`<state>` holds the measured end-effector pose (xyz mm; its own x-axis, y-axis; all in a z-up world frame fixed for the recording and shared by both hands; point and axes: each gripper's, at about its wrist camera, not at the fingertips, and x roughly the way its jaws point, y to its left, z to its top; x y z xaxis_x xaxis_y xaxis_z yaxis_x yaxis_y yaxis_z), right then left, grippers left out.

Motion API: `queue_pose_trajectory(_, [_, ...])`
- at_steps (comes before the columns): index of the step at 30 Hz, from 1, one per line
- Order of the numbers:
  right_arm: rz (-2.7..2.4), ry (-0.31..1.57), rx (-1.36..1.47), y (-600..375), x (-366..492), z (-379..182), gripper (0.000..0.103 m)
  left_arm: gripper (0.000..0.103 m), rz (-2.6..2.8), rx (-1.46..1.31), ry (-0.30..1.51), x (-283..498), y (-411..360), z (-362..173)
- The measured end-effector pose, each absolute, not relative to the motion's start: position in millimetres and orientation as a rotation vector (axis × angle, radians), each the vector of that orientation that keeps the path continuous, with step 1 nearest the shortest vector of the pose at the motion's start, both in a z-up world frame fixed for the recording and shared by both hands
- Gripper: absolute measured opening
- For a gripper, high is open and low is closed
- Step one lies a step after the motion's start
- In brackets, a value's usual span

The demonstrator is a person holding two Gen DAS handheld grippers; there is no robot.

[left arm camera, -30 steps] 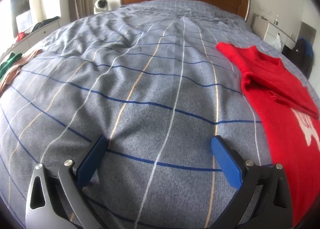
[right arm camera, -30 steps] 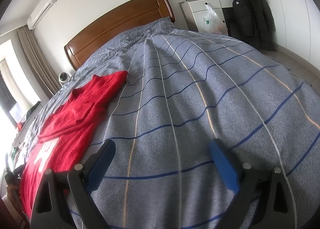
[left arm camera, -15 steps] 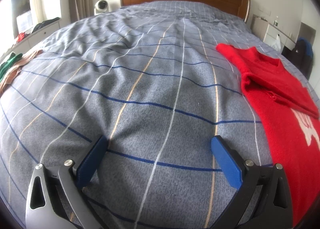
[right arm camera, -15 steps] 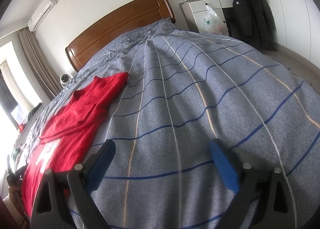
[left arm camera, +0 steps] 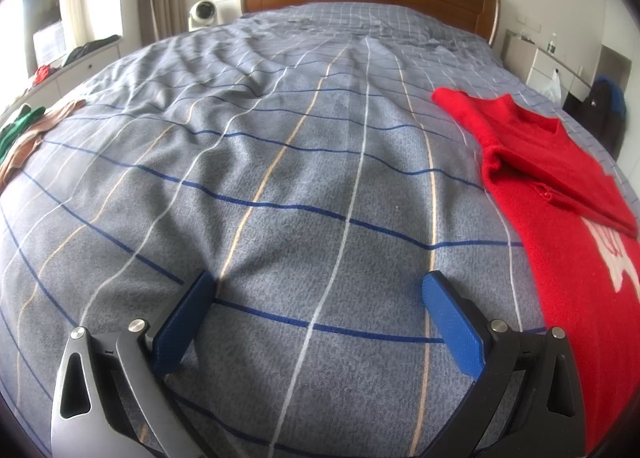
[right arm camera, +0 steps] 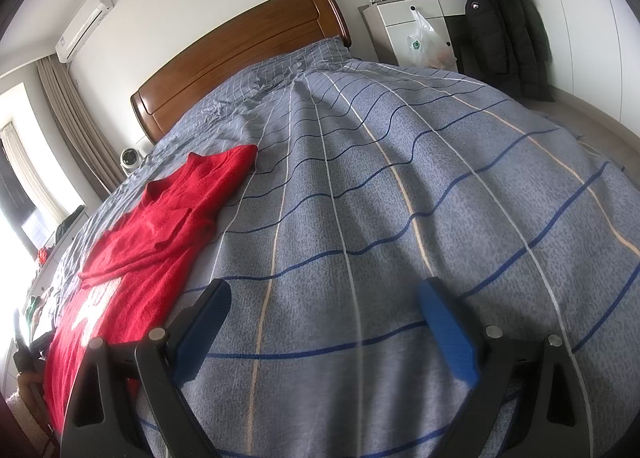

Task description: Fold small clothes

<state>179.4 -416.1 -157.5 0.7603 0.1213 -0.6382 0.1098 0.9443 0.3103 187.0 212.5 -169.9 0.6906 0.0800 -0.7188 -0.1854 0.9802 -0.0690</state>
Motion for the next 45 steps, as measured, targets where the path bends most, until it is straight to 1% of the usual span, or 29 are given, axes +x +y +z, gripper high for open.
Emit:
queue_pose_trajectory(41, [0.006, 0.711, 0.342, -416.4, 179.0, -157.8, 0.094, 0.102, 0.146, -0.139, 0.787, 185.2, 213.3, -170.6])
queue_pose_trajectory(45, [0.006, 0.711, 0.342, -416.2, 179.1, -157.8, 0.094, 0.102, 0.124, -0.167, 0.766, 183.9, 217.8, -171.8])
